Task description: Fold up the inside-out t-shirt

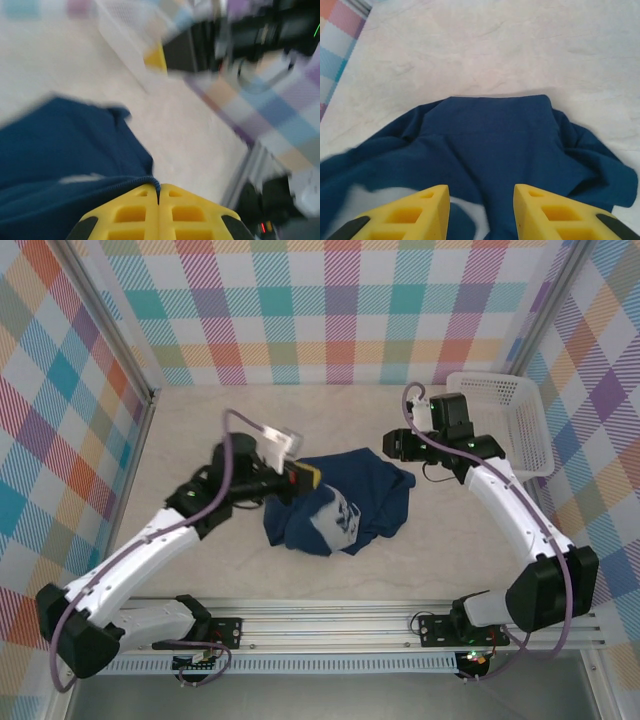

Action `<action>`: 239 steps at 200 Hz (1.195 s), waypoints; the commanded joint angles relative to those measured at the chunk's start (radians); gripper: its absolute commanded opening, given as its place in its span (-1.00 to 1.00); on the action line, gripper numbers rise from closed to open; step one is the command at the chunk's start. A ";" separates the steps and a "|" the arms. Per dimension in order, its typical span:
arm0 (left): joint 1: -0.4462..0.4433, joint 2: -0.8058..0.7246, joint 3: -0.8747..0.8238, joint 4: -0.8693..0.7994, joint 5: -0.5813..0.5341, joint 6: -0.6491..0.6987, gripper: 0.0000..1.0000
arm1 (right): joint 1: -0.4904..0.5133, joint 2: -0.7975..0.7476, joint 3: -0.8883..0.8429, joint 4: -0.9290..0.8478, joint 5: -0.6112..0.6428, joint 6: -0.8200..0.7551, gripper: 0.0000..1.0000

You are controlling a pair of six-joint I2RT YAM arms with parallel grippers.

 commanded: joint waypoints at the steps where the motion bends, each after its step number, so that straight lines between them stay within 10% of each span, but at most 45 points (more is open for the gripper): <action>1: -0.175 0.102 -0.152 0.132 0.101 -0.001 -1.00 | 0.006 -0.010 -0.065 0.019 -0.059 0.024 -0.22; 34: -0.287 0.217 -0.161 0.036 0.054 0.039 -0.70 | 0.010 0.024 -0.096 0.006 -0.084 0.031 -0.22; 88: -0.200 -0.047 -0.217 -0.077 -0.247 -0.011 0.19 | 0.127 0.017 -0.168 0.068 -0.127 0.041 -0.20; 112: -0.067 -0.091 -0.255 -0.201 -0.434 -0.191 0.21 | 0.245 0.023 -0.203 0.137 -0.154 0.030 -0.13; 207: 0.160 -0.153 -0.425 -0.209 -0.382 -0.324 0.25 | 0.507 0.403 -0.091 0.260 -0.070 -0.014 -0.10; 239: 0.164 -0.169 -0.436 -0.204 -0.380 -0.316 0.25 | 0.508 0.453 -0.041 0.263 -0.010 -0.020 -0.58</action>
